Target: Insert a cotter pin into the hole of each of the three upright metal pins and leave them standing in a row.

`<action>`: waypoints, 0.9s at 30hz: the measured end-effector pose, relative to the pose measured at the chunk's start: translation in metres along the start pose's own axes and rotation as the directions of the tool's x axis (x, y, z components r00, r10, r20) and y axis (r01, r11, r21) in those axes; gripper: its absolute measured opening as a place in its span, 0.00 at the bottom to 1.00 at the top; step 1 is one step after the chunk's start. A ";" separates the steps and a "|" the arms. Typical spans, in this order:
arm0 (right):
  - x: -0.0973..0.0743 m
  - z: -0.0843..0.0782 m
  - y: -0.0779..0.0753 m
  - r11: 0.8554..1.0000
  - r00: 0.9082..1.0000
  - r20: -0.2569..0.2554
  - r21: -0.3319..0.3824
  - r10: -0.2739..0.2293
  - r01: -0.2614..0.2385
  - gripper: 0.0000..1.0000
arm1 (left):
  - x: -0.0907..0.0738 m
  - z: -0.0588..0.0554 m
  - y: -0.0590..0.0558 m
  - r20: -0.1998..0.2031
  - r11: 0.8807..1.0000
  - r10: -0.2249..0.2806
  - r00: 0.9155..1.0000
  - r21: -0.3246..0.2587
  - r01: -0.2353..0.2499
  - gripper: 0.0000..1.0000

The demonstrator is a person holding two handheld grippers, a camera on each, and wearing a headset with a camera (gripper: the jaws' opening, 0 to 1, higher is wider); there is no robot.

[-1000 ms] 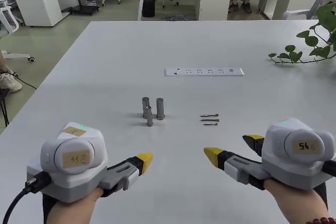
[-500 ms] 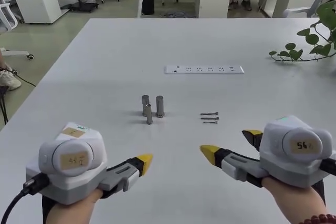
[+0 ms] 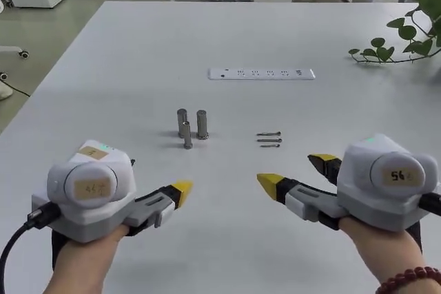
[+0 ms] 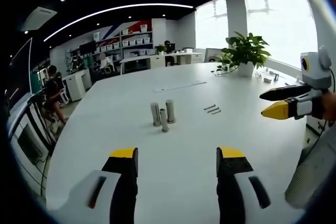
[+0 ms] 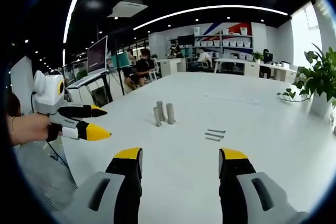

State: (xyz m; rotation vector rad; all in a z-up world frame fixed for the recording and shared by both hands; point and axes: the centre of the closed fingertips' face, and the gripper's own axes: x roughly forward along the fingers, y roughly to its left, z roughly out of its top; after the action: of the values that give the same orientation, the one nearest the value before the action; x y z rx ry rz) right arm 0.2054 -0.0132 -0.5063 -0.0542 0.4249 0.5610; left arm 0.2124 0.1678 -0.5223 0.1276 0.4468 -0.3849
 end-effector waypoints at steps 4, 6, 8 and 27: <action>0.003 -0.002 0.002 1.000 1.000 -0.015 -0.016 0.021 -0.022 0.55 | 0.015 0.001 0.002 0.004 0.999 -0.037 0.999 -0.005 0.037 0.53; 0.004 -0.003 0.004 0.999 0.999 -0.021 -0.018 0.033 -0.033 0.54 | 0.023 0.001 0.004 0.007 0.999 -0.045 0.999 0.002 0.045 0.53; 0.004 -0.003 0.007 0.998 0.998 -0.019 -0.029 0.052 -0.052 0.54 | 0.029 0.003 0.004 0.014 0.998 -0.058 0.998 0.007 0.058 0.51; 0.019 -0.026 0.009 0.994 0.993 -0.070 -0.060 0.091 -0.095 0.52 | 0.102 0.018 0.025 0.090 0.987 -0.158 0.983 0.049 0.154 0.34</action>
State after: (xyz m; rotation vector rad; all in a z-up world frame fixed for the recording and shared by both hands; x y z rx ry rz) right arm 0.2051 -0.0003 -0.5367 -0.1145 0.4774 0.6660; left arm 0.3142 0.1531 -0.5503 0.1146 0.3570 -0.5520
